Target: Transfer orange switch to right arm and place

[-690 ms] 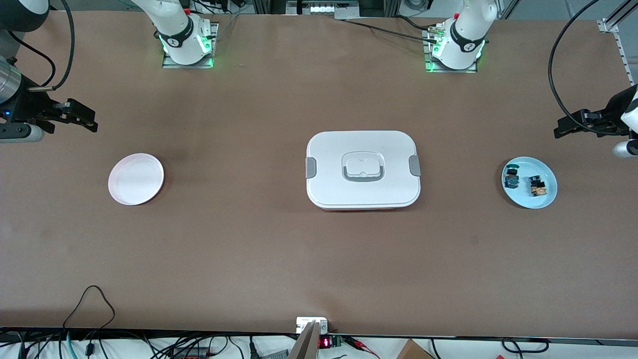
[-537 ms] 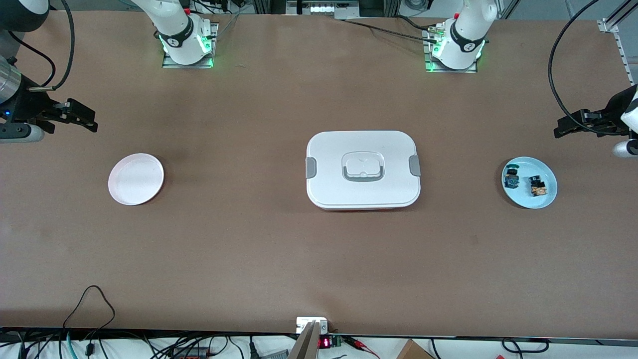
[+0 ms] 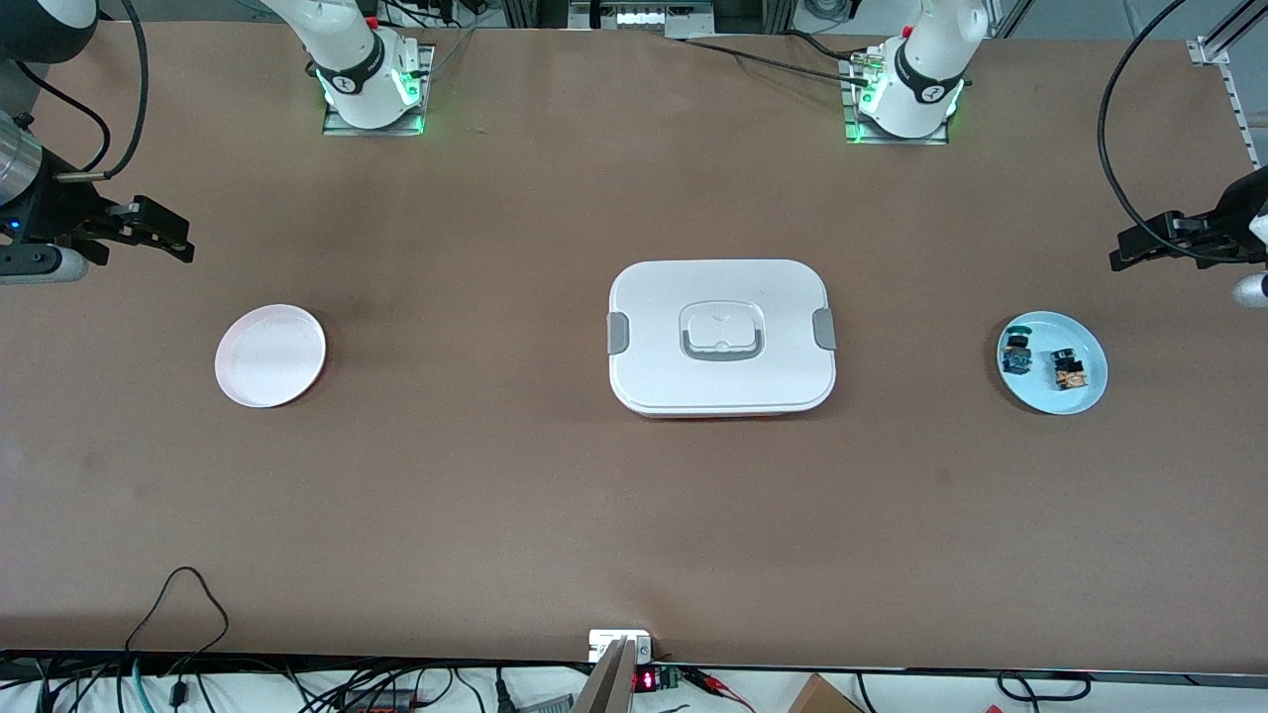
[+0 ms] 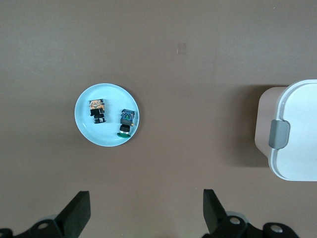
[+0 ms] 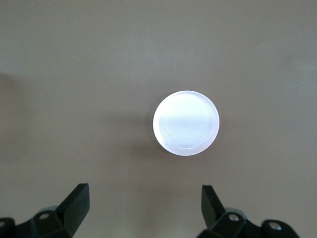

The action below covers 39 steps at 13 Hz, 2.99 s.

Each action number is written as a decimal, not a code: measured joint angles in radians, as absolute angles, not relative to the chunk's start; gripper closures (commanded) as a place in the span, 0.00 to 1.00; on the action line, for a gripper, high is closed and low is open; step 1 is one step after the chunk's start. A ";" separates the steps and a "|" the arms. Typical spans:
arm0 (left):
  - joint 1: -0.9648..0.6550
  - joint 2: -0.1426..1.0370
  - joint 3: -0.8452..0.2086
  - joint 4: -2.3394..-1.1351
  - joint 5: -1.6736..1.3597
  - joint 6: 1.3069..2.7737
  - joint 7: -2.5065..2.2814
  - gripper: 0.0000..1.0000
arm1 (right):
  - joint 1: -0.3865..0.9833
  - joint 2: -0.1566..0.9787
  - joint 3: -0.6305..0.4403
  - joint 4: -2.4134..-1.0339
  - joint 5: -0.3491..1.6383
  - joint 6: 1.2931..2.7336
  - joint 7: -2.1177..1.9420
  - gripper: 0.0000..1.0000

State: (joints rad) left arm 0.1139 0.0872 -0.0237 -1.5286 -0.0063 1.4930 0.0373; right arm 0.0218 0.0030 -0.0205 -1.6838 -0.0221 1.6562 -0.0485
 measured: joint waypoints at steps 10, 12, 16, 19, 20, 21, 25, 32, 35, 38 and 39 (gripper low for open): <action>0.158 0.095 -0.015 -1.546 0.015 1.398 0.563 0.00 | 0.022 0.003 -0.021 -1.684 -0.022 1.656 -0.049 0.00; 0.195 0.112 -0.014 -1.567 0.022 1.397 0.728 0.00 | 0.022 0.003 -0.021 -1.684 -0.022 1.656 -0.049 0.00; 0.230 0.152 -0.013 -1.624 0.073 1.449 0.998 0.00 | 0.022 0.003 -0.021 -1.683 -0.022 1.656 -0.049 0.00; 0.270 0.170 -0.013 -1.721 0.091 1.583 1.212 0.00 | 0.022 0.003 -0.021 -1.683 -0.022 1.656 -0.049 0.00; 0.292 0.178 -0.012 -1.763 0.092 1.641 1.280 0.00 | 0.022 0.003 -0.021 -1.683 -0.022 1.656 -0.049 0.00; 0.309 0.185 -0.012 -1.805 0.092 1.704 1.341 0.00 | 0.022 0.003 -0.021 -1.683 -0.022 1.656 -0.049 0.00; 0.337 0.217 -0.012 -1.964 0.092 1.980 1.530 0.00 | 0.022 0.003 -0.021 -1.683 -0.022 1.656 -0.049 0.00; 0.374 0.413 -0.013 -2.000 0.093 2.307 1.673 0.00 | 0.022 0.003 -0.021 -1.682 -0.022 1.655 -0.049 0.00; 0.375 0.474 -0.015 -1.999 0.093 2.376 1.688 0.00 | 0.022 0.005 -0.021 -1.682 -0.022 1.655 -0.049 0.00; 0.377 0.493 -0.016 -1.999 0.093 2.395 1.717 0.00 | 0.022 0.007 -0.021 -1.682 -0.022 1.654 -0.049 0.00; 0.384 0.497 -0.019 -1.999 0.093 2.396 1.722 0.00 | 0.022 0.007 -0.021 -1.682 -0.022 1.654 -0.049 0.00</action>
